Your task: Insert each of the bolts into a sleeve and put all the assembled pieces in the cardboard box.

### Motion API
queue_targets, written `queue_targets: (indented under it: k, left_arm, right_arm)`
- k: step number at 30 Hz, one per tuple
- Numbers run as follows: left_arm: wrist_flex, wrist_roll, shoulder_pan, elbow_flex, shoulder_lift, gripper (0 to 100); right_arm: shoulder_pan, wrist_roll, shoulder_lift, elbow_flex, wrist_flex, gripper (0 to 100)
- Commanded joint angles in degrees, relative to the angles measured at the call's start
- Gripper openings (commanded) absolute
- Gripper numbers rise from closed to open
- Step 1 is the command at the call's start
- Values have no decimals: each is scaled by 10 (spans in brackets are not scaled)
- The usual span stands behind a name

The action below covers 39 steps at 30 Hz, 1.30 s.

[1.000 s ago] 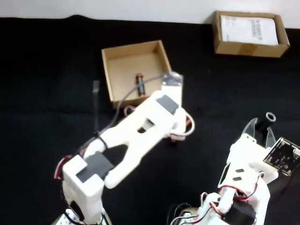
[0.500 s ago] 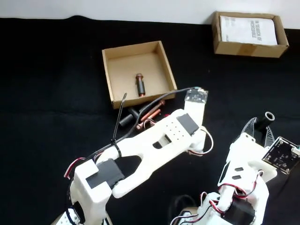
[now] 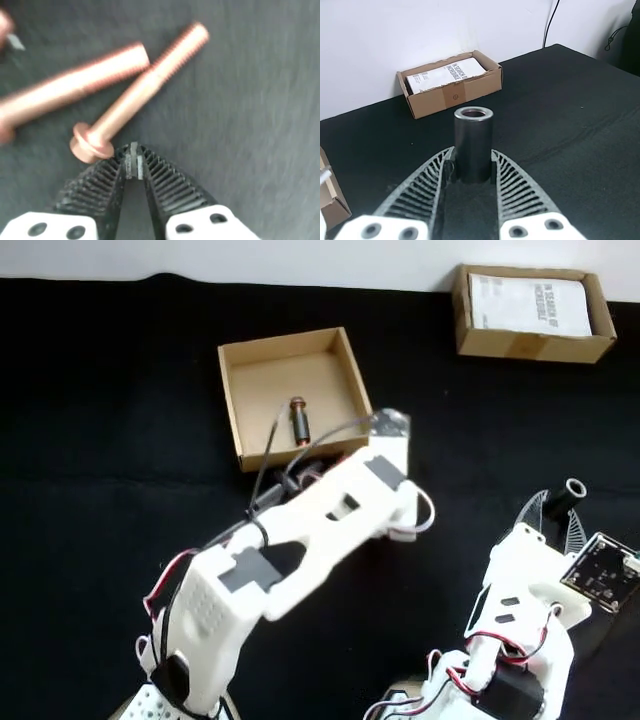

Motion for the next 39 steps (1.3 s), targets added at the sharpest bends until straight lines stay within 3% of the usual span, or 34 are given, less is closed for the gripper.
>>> queue_targets:
  k: [1,10,14,22,30,39]
  left_arm:
    - [-4,0,-73,-66,36,9]
    - [-4,3,-158,-236,118,10]
    - [18,4,-153,-283,116,10]
    - [162,4,-73,-398,86,20]
    - [215,55,-24,-478,88,311]
    - [150,90,-87,-479,178,316]
  right_arm:
    - [2,-8,-7,-8,-10,6]
    - [2,-8,-7,-3,-9,6]
    - [2,-8,-7,7,-9,6]
    - [-7,-8,-5,21,-9,6]
    - [-38,-8,-7,35,-10,6]
    - [-38,-8,-4,35,-9,6]
